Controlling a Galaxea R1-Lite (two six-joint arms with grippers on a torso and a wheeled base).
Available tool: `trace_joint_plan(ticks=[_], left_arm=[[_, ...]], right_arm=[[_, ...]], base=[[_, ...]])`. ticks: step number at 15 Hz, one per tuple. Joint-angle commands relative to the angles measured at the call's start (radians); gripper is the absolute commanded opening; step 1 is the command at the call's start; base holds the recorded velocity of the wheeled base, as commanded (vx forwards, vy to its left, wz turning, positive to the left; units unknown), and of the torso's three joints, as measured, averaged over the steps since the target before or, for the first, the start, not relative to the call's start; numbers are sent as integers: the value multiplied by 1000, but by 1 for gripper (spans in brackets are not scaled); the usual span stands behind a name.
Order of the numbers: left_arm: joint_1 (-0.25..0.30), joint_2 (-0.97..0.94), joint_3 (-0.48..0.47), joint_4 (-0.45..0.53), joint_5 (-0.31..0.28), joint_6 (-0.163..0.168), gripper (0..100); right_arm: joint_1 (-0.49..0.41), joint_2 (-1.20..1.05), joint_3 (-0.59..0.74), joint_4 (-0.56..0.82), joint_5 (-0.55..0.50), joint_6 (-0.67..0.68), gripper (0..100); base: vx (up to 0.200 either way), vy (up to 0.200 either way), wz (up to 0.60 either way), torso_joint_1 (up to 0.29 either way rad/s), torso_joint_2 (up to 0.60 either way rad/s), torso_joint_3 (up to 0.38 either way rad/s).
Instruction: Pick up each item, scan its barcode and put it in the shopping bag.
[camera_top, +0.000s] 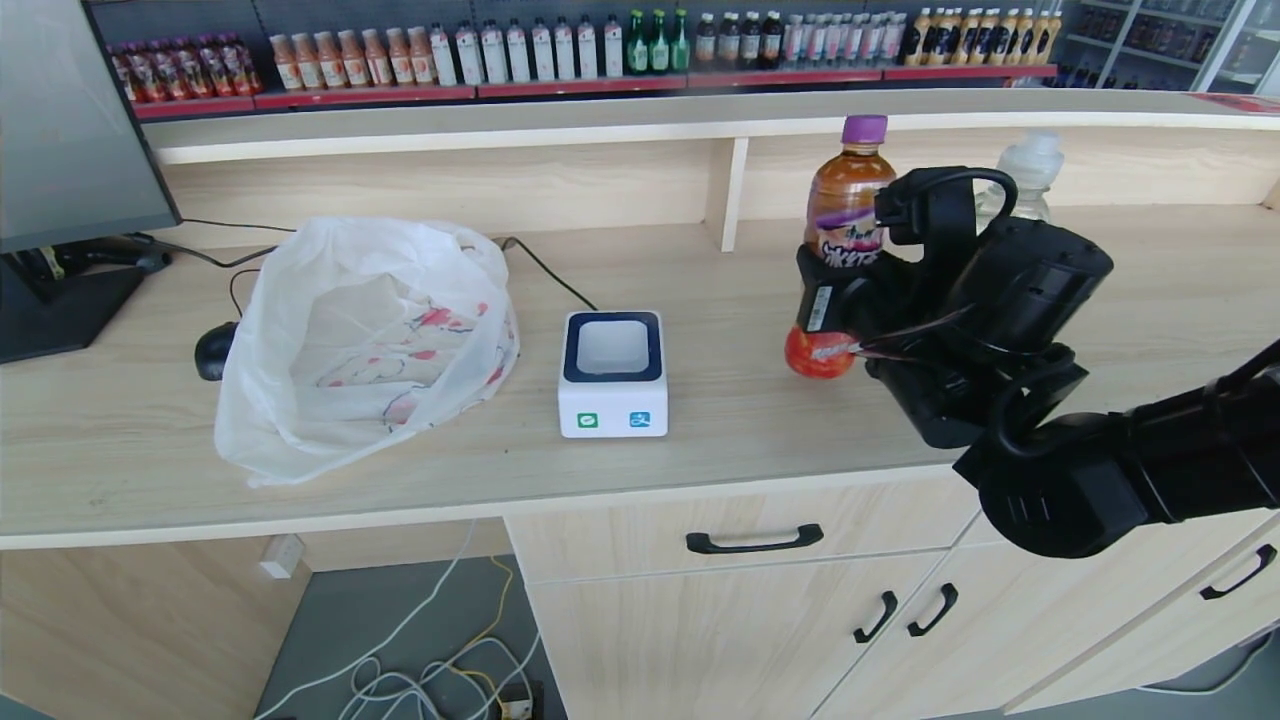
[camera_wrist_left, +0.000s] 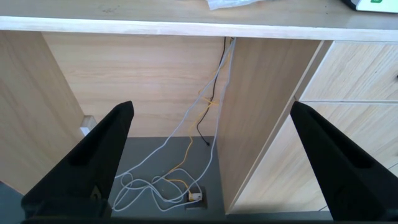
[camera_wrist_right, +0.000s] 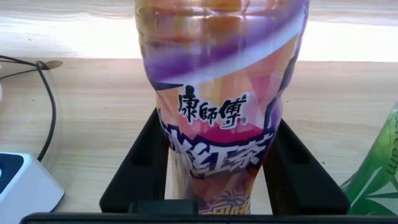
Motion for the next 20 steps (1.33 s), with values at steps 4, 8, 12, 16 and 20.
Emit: trace_joint_plan(ticks=[4, 8, 12, 16, 20], left_arm=[[1, 0, 0, 0, 0, 0, 100], [1, 0, 0, 0, 0, 0, 100], [1, 0, 0, 0, 0, 0, 100], [1, 0, 0, 0, -1, 0, 100], [1, 0, 0, 0, -1, 0, 100]], right_arm=[[37, -81, 3, -1, -1, -1, 0], [108, -184, 43, -1, -8, -1, 0], [131, -286, 172, -18, -57, 27, 0], [184, -363, 299, -20, -109, 54, 0], [227, -435, 465, -72, -136, 46, 0]], base=[[0, 0, 0, 0, 0, 0], [0, 0, 0, 0, 0, 0], [0, 0, 0, 0, 0, 0], [0, 0, 0, 0, 0, 0], [0, 0, 0, 0, 0, 0]])
